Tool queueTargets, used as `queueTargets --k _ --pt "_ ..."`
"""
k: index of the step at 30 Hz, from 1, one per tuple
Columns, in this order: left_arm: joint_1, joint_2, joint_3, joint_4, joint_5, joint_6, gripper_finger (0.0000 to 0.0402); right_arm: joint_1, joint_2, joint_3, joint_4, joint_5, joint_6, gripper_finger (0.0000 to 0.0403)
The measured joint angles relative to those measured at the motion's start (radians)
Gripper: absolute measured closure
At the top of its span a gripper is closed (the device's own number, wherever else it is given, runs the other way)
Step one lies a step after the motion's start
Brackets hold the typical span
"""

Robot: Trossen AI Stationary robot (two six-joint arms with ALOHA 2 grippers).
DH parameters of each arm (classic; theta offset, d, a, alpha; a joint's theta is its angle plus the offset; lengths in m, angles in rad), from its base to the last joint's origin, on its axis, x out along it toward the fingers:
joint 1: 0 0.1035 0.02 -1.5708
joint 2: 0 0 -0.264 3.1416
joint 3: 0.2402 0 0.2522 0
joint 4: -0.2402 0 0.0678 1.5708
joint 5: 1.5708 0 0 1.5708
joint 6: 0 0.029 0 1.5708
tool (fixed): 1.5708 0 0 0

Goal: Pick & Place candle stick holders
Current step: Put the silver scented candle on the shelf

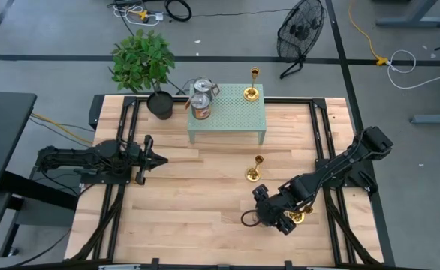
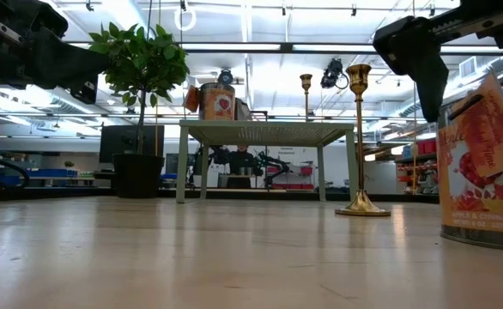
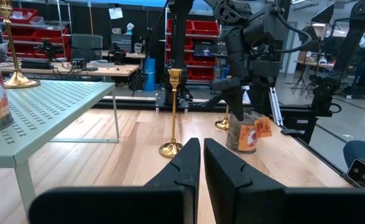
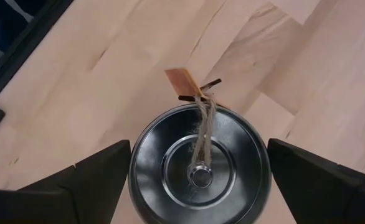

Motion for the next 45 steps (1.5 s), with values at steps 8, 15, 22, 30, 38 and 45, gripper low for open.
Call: queueTargets --k 8,15,22,30,38,45 --pt "0.0 0.0 0.0 0.0 0.0 0.0 0.0371 0.0 0.0 0.003 -0.012 0.005 0.0 0.0027" --pt "0.0 0.0 0.0 0.0 0.0 0.0 0.0371 0.0 0.002 0.032 -0.017 0.058 -0.008 0.0028" --pt "0.0 0.0 0.0 0.0 0.0 0.0 0.0371 0.0 0.002 0.032 -0.069 0.053 -0.009 0.0028" --pt "0.0 0.0 0.0 0.0 0.0 0.0 0.0371 -0.003 0.013 0.032 -0.073 0.069 -0.009 0.0027" --pt "0.0 0.0 0.0 0.0 0.0 0.0 0.0371 -0.003 0.035 0.034 -0.075 0.068 -0.011 0.0027" --pt "0.0 0.0 0.0 0.0 0.0 0.0 0.0371 -0.005 0.036 0.034 -0.08 0.064 -0.012 0.0027"
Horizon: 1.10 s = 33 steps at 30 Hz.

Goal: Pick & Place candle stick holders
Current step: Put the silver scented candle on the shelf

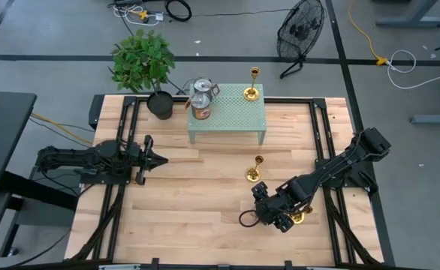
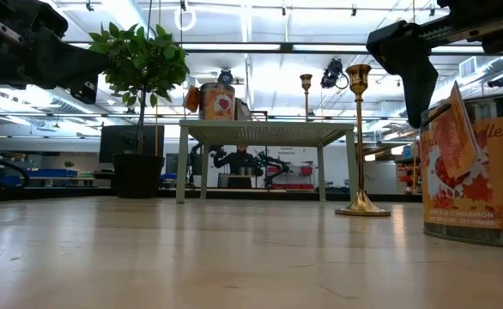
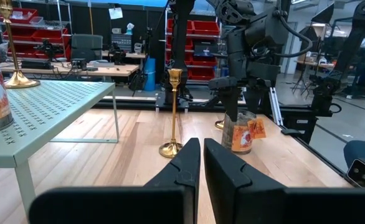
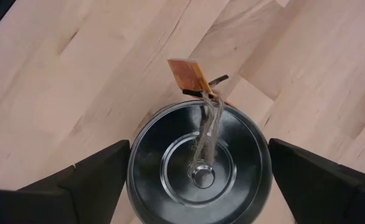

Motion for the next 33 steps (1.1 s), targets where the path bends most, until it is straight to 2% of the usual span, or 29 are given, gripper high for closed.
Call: queueTargets --k 22,33 --pt "0.0 0.0 0.0 0.0 0.0 0.0 0.0371 -0.049 0.002 -0.002 -0.056 -0.085 0.012 0.0027" --pt "0.0 0.0 0.0 0.0 0.0 0.0 0.0371 -0.048 0.002 -0.003 -0.056 -0.093 0.012 0.0032"
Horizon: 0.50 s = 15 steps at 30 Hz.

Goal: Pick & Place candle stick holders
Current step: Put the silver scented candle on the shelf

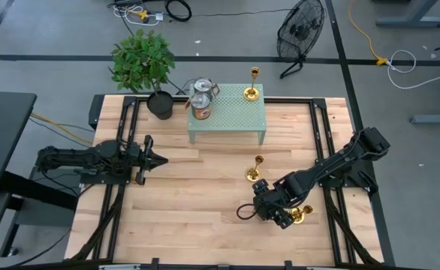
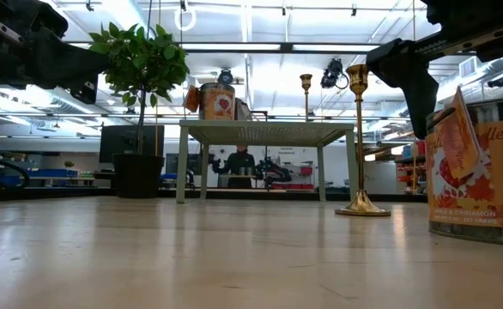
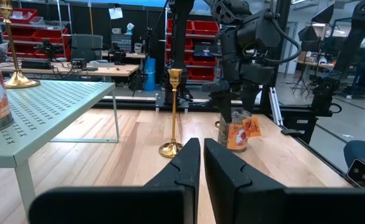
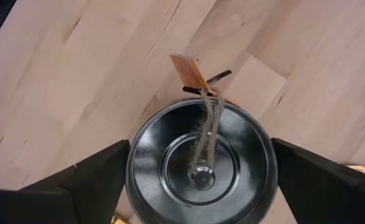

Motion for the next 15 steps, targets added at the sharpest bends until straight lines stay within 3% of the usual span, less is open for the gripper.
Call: queueTargets --k 15 --pt "0.0 0.0 0.0 0.0 0.0 0.0 0.0371 0.0 0.0 0.002 0.005 -0.004 0.0 0.0038"
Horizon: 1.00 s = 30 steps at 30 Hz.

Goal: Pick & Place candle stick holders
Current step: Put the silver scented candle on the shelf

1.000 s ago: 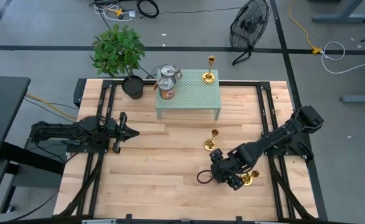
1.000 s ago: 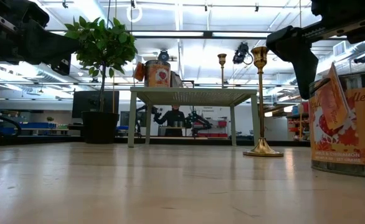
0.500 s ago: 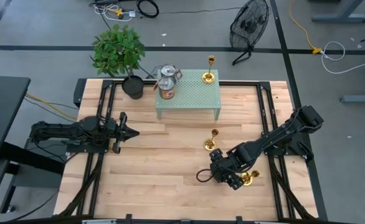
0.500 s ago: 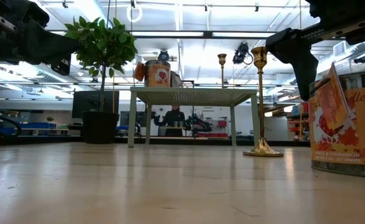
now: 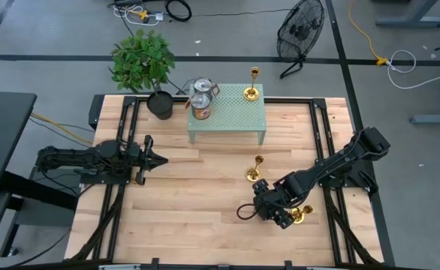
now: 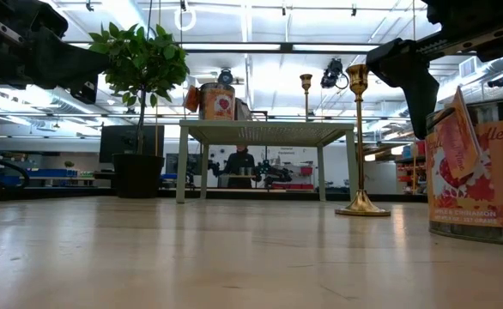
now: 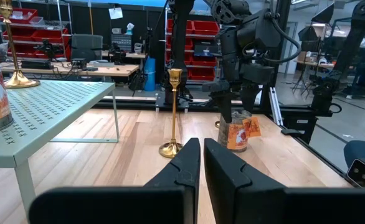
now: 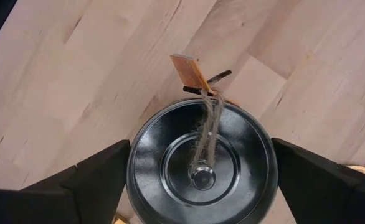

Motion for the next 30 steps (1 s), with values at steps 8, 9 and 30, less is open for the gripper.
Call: queueTargets --k 8,9,30 --pt "0.0 0.0 0.0 0.0 0.0 0.0 0.0371 -0.013 0.007 0.065 -0.016 -0.003 0.002 0.0039" --pt "0.0 0.0 0.0 0.0 0.0 0.0 0.0371 -0.017 0.006 0.073 -0.013 -0.003 0.002 0.0039" --pt "0.0 0.0 0.0 0.0 0.0 0.0 0.0371 -0.044 0.002 0.163 -0.091 0.006 0.021 0.0039"
